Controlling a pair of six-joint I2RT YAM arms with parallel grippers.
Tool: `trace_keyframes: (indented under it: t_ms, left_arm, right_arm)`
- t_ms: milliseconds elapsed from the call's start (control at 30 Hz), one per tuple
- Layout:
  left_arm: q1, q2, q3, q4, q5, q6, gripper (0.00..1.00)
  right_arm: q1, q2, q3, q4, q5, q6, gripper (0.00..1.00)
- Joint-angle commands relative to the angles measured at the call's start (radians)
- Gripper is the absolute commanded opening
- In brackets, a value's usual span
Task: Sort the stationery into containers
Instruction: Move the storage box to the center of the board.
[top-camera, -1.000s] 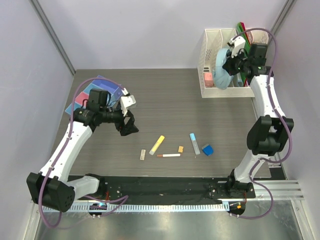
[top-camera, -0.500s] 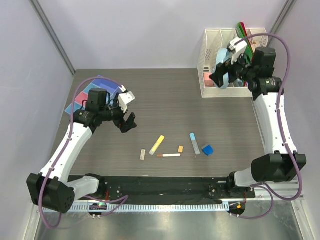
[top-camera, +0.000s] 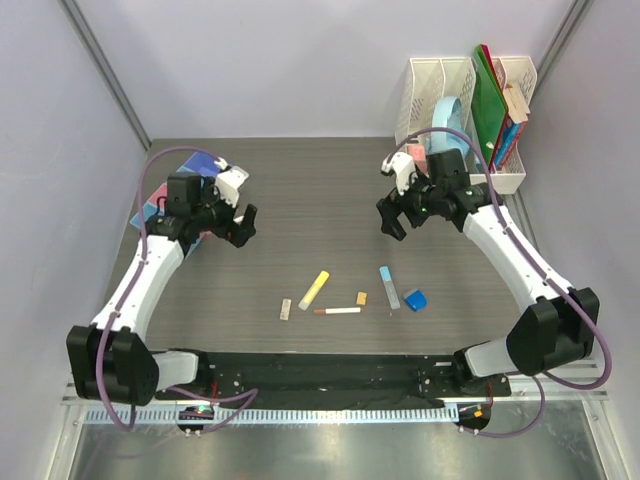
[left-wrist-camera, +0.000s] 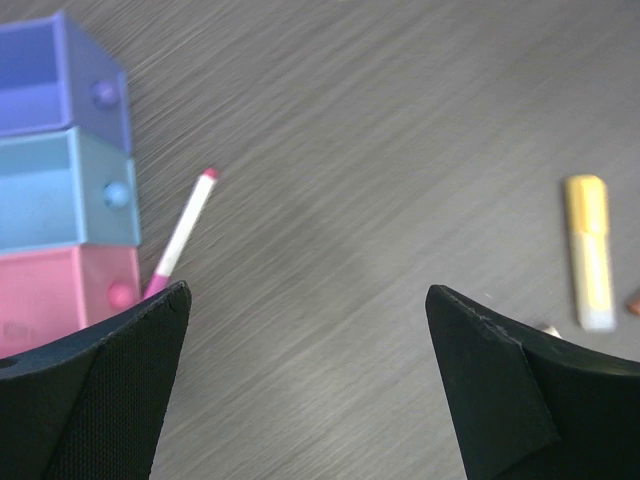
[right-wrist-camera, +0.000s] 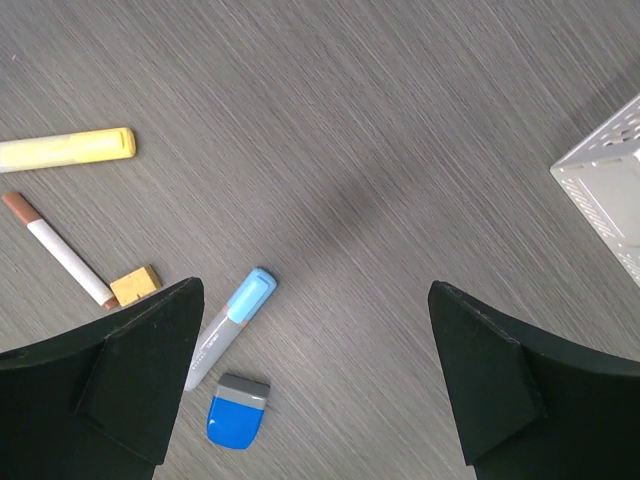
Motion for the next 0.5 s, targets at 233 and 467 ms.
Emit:
trace_keyframes:
  t_ms: [233,467]
  left_arm:
    - [0.118,0.366,0.319,0.123,-0.305,-0.283,1.0]
    - [0.125,0.63,0.617,0.02,-0.364,-0.403,1.0]
  right_arm:
    - [0.102,-0.048,-0.007,0.089,0.138,0.031,1.0]
    - [0.119,-0.048,-0.02,0.094,0.148,0.029,1.0]
